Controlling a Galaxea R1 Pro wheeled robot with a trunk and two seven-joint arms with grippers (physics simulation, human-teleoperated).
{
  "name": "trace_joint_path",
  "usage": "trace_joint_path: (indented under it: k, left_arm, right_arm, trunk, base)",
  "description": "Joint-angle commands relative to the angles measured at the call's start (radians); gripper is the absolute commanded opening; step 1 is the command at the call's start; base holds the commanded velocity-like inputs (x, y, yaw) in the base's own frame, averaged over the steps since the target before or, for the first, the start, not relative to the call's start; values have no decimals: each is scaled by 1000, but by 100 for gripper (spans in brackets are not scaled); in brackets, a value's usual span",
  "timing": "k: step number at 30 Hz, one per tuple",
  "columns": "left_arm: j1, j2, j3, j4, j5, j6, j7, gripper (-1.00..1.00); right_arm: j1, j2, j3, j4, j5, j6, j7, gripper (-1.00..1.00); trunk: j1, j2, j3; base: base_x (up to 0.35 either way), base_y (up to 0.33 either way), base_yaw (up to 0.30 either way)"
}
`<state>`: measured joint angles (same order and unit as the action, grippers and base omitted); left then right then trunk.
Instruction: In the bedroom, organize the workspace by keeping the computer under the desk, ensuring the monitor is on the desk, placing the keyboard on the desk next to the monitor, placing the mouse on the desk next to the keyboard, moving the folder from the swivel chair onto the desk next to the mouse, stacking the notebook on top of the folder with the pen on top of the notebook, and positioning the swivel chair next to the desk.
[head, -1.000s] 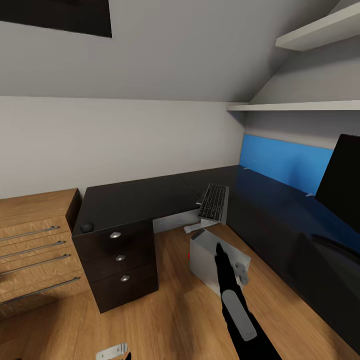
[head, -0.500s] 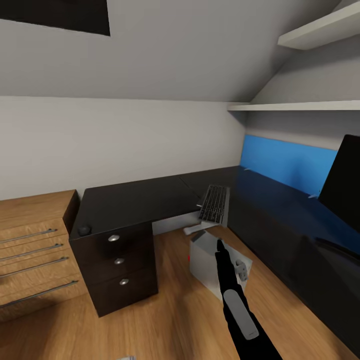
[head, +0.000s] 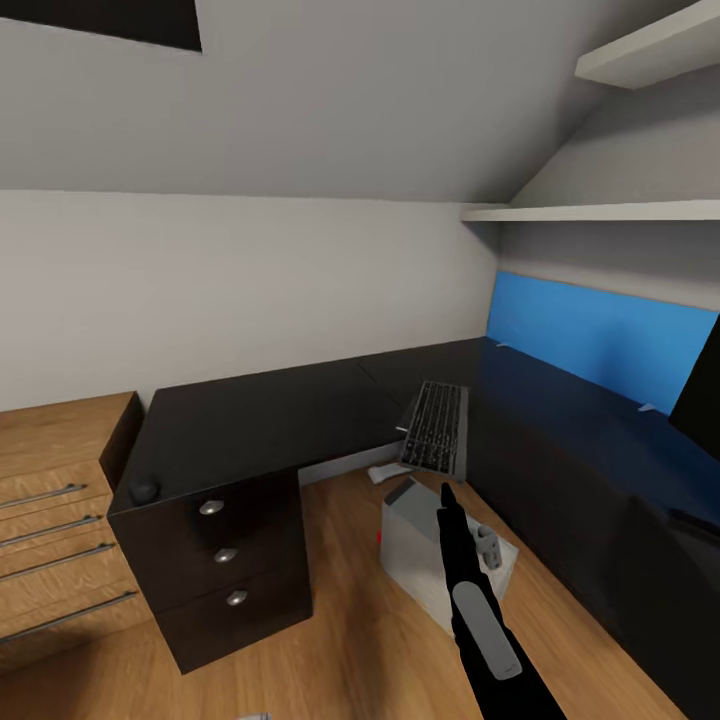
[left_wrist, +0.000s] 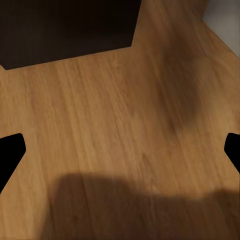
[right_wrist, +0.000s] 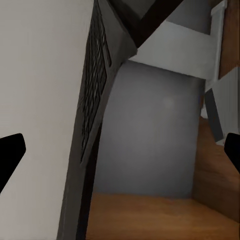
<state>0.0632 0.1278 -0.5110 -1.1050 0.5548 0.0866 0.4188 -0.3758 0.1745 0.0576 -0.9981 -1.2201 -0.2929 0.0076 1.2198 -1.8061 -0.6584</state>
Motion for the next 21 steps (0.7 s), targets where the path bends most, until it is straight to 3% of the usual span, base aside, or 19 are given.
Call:
trace_joint_path:
  k: [1, 8, 21]
  left_arm:
    - [0, 1, -3, -3, 5, 2, 7, 100]
    - [0, 1, -3, -2, 5, 1, 6, 100]
    - [0, 1, -3, -6, 5, 1, 5, 100]
  right_arm:
    - [-1, 0, -1, 22, -11, -5, -1, 100]
    - [-1, 0, -24, 80, -45, -1, -2, 100]
    - [-2, 0, -28, 93, -93, 54, 0, 100]
  trunk:
    - [0, 0, -1]
    - [0, 0, -1]
    - [0, 0, -1]
  base:
    - [219, 0, 0]
    - [91, 0, 0]
    - [7, 0, 0]
